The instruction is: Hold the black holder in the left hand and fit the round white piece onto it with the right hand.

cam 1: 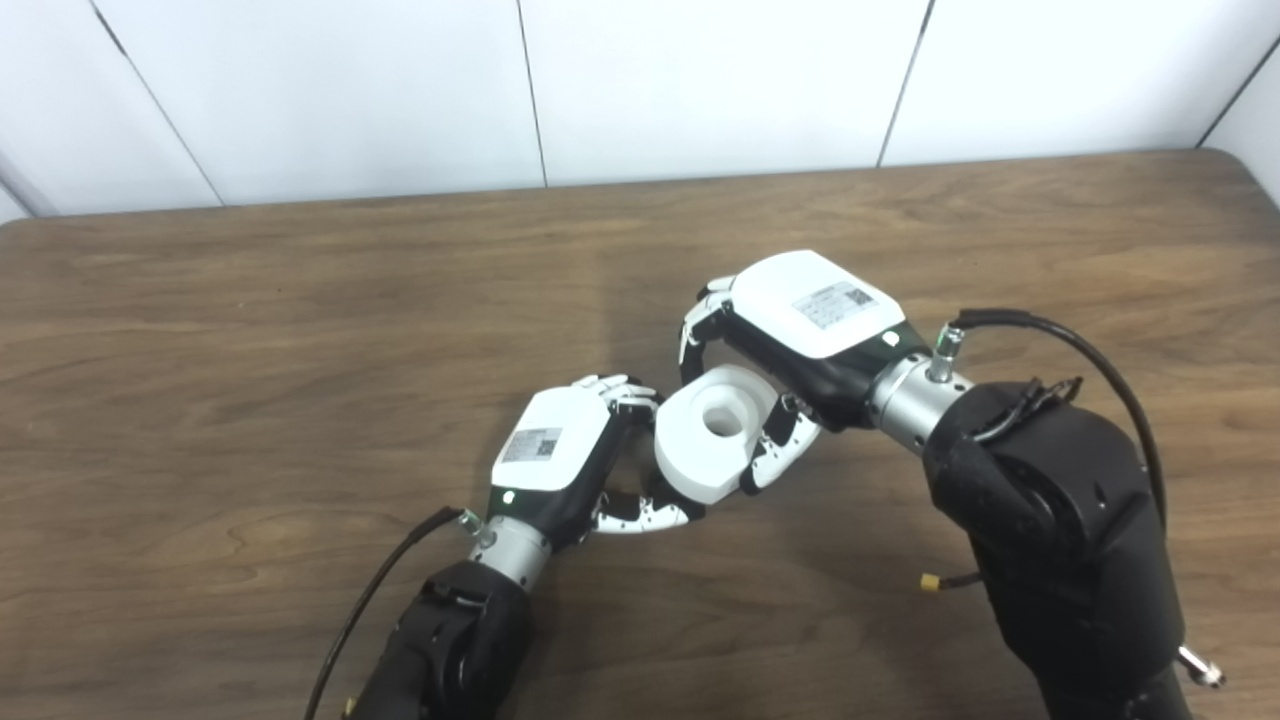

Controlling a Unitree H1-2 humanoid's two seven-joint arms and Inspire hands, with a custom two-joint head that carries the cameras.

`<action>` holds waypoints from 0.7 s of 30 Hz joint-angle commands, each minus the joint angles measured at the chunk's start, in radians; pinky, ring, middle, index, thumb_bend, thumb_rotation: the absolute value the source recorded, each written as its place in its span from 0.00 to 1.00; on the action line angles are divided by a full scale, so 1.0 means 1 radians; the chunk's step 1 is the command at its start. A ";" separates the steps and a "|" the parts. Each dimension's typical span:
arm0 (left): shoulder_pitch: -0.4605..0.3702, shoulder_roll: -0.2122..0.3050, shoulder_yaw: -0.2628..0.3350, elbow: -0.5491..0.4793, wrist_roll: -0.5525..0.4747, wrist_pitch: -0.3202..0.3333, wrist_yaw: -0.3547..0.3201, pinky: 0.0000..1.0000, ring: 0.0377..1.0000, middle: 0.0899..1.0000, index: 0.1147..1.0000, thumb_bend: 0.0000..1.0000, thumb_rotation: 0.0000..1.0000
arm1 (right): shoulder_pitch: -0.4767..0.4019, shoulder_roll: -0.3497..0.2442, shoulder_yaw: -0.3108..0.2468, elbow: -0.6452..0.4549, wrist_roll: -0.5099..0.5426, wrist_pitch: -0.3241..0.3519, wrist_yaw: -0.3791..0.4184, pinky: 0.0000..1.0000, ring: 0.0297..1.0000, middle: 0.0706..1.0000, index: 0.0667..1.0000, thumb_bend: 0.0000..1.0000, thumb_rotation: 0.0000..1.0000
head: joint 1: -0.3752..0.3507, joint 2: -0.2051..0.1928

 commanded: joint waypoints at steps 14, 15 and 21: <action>0.033 0.012 -0.001 0.040 0.018 0.085 -0.081 0.87 0.85 0.74 0.42 0.52 0.05 | -0.016 0.001 -0.005 0.006 -0.004 -0.014 -0.041 0.74 0.86 0.74 0.45 0.53 0.14 | -0.002 0.005; 0.034 0.012 -0.001 0.041 0.014 0.083 -0.079 0.87 0.85 0.74 0.42 0.52 0.05 | -0.016 0.000 -0.005 0.006 -0.004 -0.015 -0.041 0.74 0.86 0.74 0.45 0.53 0.14 | -0.002 0.005; 0.031 0.013 -0.002 0.042 0.015 0.086 -0.083 0.87 0.85 0.74 0.42 0.52 0.05 | -0.023 -0.012 0.003 0.010 -0.022 -0.027 -0.029 0.74 0.86 0.74 0.45 0.52 0.15 | -0.008 0.002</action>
